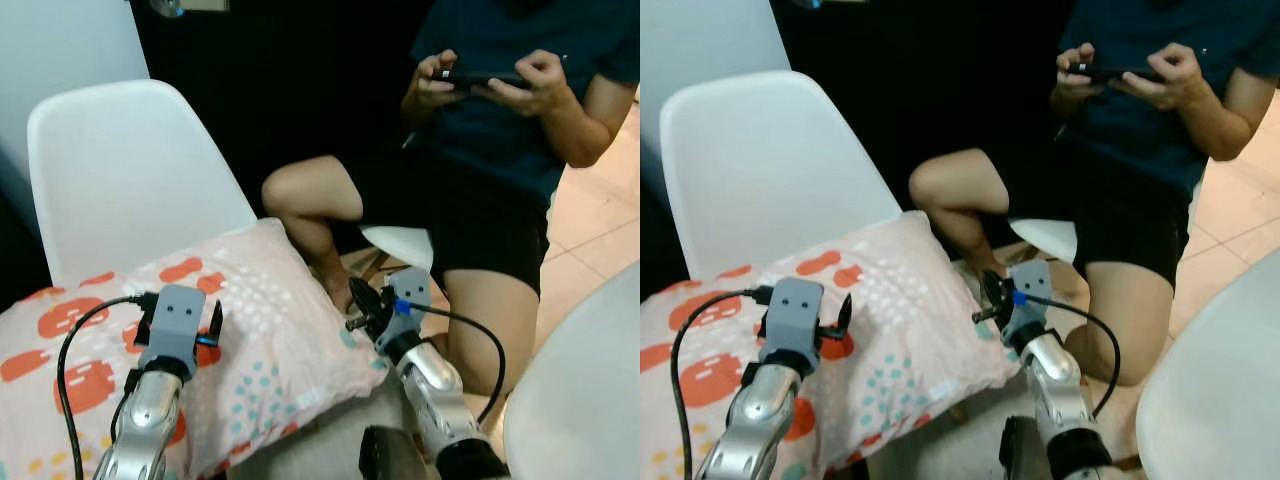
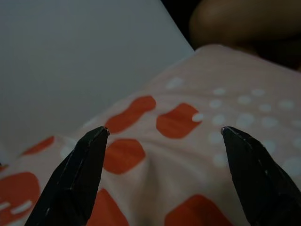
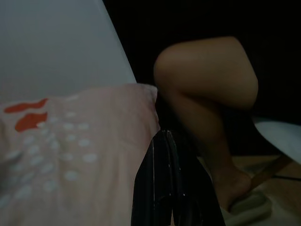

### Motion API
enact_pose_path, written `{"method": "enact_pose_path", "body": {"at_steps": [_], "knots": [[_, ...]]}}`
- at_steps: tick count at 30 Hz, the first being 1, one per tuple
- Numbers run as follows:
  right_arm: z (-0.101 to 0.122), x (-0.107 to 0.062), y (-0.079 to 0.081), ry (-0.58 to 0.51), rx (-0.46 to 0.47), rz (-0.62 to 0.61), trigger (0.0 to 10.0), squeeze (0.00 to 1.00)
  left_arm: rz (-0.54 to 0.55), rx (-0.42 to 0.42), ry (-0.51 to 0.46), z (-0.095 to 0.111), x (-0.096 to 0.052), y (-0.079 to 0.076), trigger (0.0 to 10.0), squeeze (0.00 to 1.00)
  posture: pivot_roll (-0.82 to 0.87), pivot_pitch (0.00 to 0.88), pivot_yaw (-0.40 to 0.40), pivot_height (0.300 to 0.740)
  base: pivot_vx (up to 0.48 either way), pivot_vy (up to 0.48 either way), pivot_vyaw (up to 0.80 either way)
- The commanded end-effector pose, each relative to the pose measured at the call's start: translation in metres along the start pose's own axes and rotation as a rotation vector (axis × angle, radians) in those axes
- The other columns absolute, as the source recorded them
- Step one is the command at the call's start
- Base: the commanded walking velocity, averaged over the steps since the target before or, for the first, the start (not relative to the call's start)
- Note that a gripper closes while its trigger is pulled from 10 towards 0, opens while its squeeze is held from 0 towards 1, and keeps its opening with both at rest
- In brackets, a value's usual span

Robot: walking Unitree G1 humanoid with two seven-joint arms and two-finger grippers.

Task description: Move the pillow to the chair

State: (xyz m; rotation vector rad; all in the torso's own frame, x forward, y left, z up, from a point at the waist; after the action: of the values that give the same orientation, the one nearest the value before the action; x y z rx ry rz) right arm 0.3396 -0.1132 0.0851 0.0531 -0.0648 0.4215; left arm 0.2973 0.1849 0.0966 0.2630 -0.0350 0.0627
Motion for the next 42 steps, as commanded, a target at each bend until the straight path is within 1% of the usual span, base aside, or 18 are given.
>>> {"method": "enact_pose_path", "body": {"at_steps": [1,7,8,9,24,32,37,39,42], "knots": [[-0.002,-0.002,-0.001,-0.002,0.007,-0.003,10.0,0.0,-0.003,0.004,0.014,-0.005,-0.002,-0.001,10.0,0.0,0.01,0.039,-0.053,0.637,0.0,0.0,0.0],[-0.002,-0.002,-0.001,-0.003,0.007,-0.001,10.0,0.0,-0.004,0.001,0.015,-0.005,-0.002,-0.002,10.0,0.0,0.01,0.041,-0.053,0.657,0.0,0.0,0.0],[-0.002,-0.002,-0.001,-0.003,0.007,-0.001,10.0,0.0,-0.005,0.0,0.015,-0.005,-0.002,-0.003,10.0,0.0,0.01,0.041,-0.053,0.667,0.0,0.0,0.0],[-0.002,-0.002,-0.001,-0.003,0.007,-0.001,10.0,0.0,-0.005,0.0,0.015,-0.005,-0.002,-0.003,10.0,0.0,0.01,0.041,-0.053,0.667,0.0,0.0,0.0],[-0.001,-0.004,-0.003,-0.007,0.008,-0.001,10.0,0.0,-0.023,-0.01,0.013,-0.005,-0.003,-0.006,10.0,0.0,0.01,0.04,-0.051,0.74,0.0,0.0,0.0],[-0.001,-0.005,-0.003,-0.008,0.009,-0.003,10.0,0.0,-0.037,-0.019,0.023,-0.008,-0.003,-0.006,10.0,0.0,0.01,0.041,-0.052,0.74,0.0,0.0,0.0],[-0.003,-0.005,-0.004,-0.003,0.011,-0.004,10.0,0.0,-0.067,-0.019,0.061,-0.014,-0.002,-0.01,10.0,0.0,0.01,0.044,-0.053,0.74,0.0,0.0,0.0],[-0.004,-0.005,-0.005,0.005,0.02,-0.014,10.0,0.0,-0.072,-0.007,0.067,-0.015,0.0,-0.01,10.0,0.0,0.01,0.045,-0.052,0.74,0.0,0.0,0.0],[-0.006,-0.005,-0.006,0.018,0.027,-0.021,10.0,0.0,-0.069,-0.013,0.072,-0.016,0.001,-0.01,10.0,0.0,0.01,0.045,-0.052,0.74,0.0,0.0,0.0]]}}
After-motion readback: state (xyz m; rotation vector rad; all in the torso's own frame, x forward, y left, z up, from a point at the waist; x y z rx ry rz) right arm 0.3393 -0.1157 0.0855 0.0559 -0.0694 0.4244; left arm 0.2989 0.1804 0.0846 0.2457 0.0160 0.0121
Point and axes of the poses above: a point about 5 cm out from each wrist's last joint towards the gripper, its own x axis pointing out of the wrist towards the gripper, its own z axis along the axis of the wrist's last joint, y = z × x, the point moved 3 cm from there along x, pointing out of the wrist towards the gripper
